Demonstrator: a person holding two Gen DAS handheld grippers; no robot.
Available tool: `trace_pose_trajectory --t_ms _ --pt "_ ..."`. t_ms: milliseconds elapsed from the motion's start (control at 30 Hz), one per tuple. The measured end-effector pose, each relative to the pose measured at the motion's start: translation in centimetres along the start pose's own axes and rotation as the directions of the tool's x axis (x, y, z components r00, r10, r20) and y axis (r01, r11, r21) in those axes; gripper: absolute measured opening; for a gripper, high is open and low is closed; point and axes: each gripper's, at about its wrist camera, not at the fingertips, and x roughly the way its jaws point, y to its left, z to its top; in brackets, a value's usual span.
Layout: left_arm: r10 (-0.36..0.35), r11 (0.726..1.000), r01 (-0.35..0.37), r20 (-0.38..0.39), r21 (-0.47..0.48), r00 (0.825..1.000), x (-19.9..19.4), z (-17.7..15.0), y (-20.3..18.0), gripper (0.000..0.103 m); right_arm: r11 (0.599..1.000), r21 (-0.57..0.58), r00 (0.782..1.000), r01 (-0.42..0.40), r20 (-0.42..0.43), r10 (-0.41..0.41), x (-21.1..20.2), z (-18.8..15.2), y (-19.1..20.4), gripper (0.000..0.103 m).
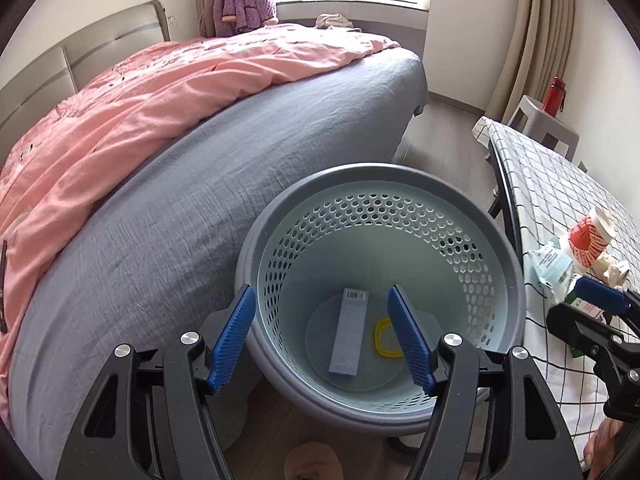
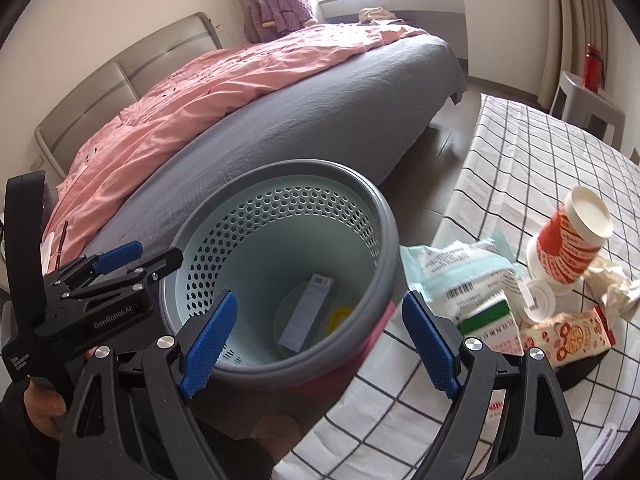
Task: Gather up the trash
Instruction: 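Withdraw both open grippers from the basket back toward the bedsheet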
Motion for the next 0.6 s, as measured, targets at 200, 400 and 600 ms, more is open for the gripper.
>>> trace_pose_trajectory --t_ms 200,400,600 --pt "-0.02 0.999 0.018 0.039 0.037 0.999 -2.0 -0.1 -1.3 0.068 0.999 0.041 0.999 0.034 0.022 -0.035 -2.7 -1.8 -1.5 0.083" --pt "-0.07 0.995 0.066 0.05 0.077 0.996 -3.7 -0.7 -3.4 0.069 0.992 0.084 0.994 0.093 0.046 -0.097 -6.1 -4.1 -3.5 0.083" --pt "-0.135 0.985 0.13 0.033 0.116 0.99 -4.6 -2.1 -6.6 0.069 0.973 0.147 0.982 0.176 0.041 -0.184 -9.7 -7.4 -6.4 0.083"
